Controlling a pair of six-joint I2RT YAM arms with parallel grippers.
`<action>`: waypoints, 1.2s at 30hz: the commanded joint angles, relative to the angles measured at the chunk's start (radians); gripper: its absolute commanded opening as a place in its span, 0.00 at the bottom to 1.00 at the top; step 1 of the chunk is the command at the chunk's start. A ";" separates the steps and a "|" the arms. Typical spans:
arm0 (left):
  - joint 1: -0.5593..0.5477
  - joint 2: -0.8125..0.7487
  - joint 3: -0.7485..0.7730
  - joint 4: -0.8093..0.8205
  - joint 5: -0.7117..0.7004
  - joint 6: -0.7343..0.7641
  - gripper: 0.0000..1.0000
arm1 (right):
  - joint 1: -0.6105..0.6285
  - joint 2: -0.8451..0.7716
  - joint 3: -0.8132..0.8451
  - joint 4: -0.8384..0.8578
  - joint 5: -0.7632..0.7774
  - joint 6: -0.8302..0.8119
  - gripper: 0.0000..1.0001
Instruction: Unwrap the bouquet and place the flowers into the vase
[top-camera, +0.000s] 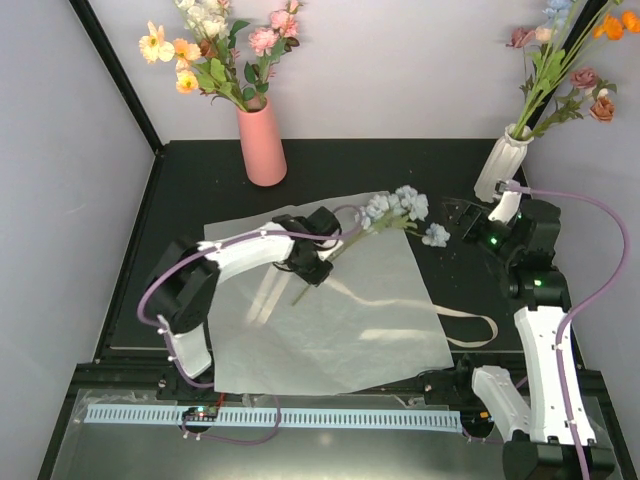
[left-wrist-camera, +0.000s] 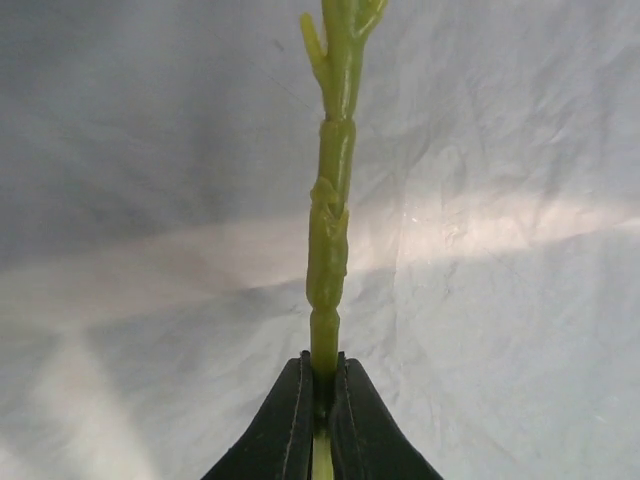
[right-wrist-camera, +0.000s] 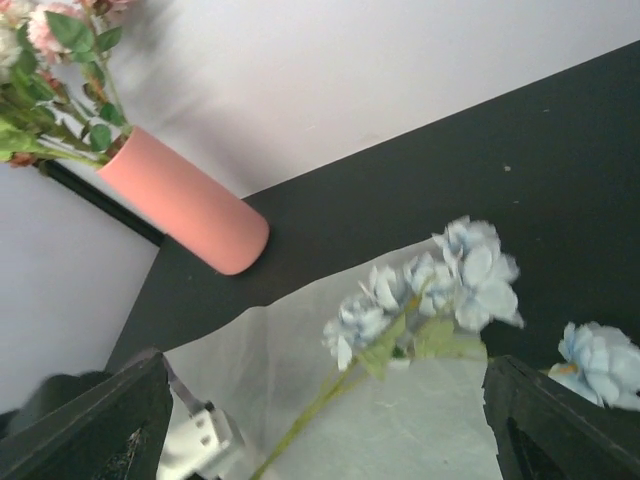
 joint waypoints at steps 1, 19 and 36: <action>0.053 -0.195 -0.037 0.083 0.049 -0.048 0.02 | 0.055 0.012 0.046 0.030 -0.019 0.012 0.86; 0.164 -0.790 -0.352 0.311 0.300 -0.153 0.02 | 0.537 0.018 0.070 0.252 0.001 0.070 0.86; 0.165 -1.039 -0.474 0.390 0.442 -0.200 0.02 | 0.918 0.206 0.122 0.388 0.226 0.044 0.87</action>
